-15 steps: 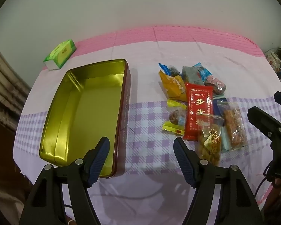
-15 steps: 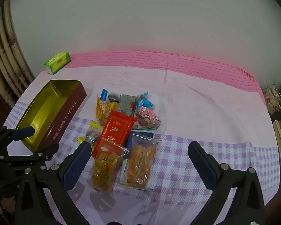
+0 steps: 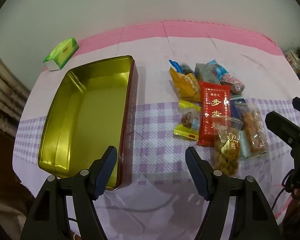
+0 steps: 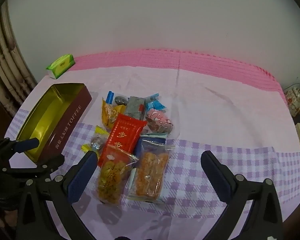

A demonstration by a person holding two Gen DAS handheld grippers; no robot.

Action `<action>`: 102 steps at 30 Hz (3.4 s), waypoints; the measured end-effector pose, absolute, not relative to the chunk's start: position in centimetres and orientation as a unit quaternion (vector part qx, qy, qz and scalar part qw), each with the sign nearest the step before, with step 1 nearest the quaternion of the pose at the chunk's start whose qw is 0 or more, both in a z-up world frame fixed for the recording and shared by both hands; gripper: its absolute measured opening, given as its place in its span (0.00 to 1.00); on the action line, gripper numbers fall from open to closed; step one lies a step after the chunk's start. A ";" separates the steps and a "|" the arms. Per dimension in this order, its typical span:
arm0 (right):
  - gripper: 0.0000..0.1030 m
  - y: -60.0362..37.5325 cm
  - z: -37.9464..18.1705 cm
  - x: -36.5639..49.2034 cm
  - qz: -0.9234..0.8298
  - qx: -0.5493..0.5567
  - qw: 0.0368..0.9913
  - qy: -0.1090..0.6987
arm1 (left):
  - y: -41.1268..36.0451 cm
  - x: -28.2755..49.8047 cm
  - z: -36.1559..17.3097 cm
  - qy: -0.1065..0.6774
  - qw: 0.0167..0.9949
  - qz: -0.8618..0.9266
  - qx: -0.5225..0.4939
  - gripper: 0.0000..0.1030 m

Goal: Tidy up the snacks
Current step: 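Move both tools toward the snack pile beside the gold tin, then grasp the clear cookie bag with the right tool while the left tool grasps a yellow-wrapped candy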

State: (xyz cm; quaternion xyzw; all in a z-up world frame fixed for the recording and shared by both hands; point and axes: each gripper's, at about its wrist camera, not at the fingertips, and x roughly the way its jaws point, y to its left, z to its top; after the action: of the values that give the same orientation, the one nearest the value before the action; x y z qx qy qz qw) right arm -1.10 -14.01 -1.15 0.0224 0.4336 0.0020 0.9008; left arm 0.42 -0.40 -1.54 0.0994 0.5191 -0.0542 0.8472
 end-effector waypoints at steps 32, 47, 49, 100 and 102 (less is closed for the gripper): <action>0.84 -13.9 -2.8 -0.2 0.008 0.012 0.890 0.455 | 0.3 1.3 -2.7 0.526 0.844 -0.042 0.092 0.69; 0.63 -14.4 -4.9 0.5 0.006 0.026 0.870 0.492 | 1.1 1.6 -2.4 0.519 0.850 -0.043 0.083 0.69; 0.60 -14.5 -5.4 0.8 0.005 0.029 0.865 0.500 | 1.2 1.7 -2.5 0.519 0.850 -0.044 0.081 0.69; 0.32 -24.4 -8.4 1.1 -0.046 0.113 0.844 0.522 | -5.0 7.1 -5.2 0.562 0.801 -0.169 0.119 0.40; 0.32 -24.5 -8.5 1.1 -0.046 0.112 0.845 0.521 | -5.4 7.4 -5.4 0.565 0.798 -0.172 0.118 0.40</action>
State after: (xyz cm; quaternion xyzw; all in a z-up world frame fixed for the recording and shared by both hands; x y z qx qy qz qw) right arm 1.08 -24.54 -8.47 0.1124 0.5214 -0.0461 0.8446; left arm 7.40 -5.43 -5.43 0.1182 0.5655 -0.1716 0.7980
